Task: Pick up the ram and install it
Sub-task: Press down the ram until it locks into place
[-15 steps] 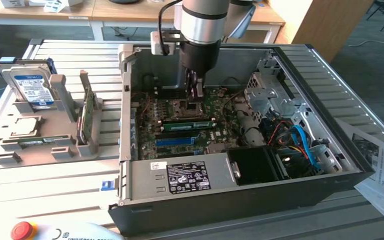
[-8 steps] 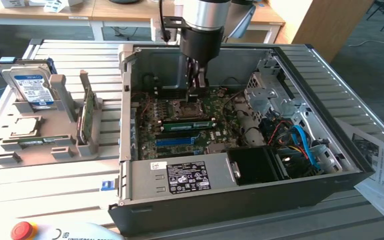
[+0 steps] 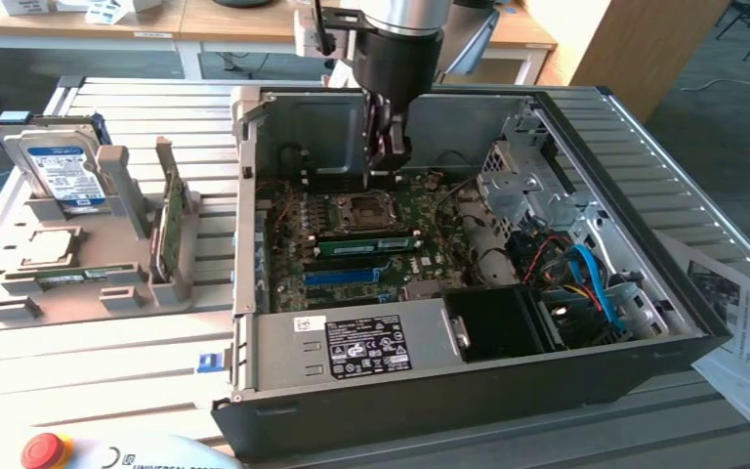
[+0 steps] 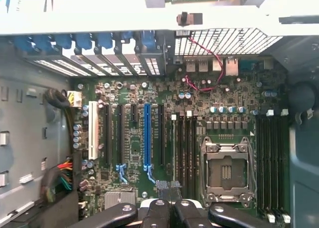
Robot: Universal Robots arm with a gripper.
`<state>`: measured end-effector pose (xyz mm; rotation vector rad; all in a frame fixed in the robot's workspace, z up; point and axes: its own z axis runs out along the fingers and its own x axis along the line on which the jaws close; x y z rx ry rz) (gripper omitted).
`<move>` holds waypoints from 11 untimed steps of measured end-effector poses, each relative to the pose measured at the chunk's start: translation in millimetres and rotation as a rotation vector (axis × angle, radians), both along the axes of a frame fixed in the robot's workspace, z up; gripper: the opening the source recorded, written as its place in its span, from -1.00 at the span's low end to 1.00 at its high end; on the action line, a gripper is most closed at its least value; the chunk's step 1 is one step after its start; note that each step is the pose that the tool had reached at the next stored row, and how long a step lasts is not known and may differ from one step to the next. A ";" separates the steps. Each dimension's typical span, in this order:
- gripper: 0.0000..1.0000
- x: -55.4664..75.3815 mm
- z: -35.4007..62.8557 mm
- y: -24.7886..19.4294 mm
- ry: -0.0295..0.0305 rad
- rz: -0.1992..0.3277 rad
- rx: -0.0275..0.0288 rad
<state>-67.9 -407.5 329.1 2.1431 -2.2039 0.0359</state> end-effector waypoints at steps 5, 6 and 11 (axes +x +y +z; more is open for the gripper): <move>-0.79 0.2 7.7 0.0 0.0073 0.000 -0.0069; -0.79 0.2 7.6 0.0 0.0074 0.000 -0.0068; -0.79 0.2 7.8 0.0 0.0071 0.000 -0.0063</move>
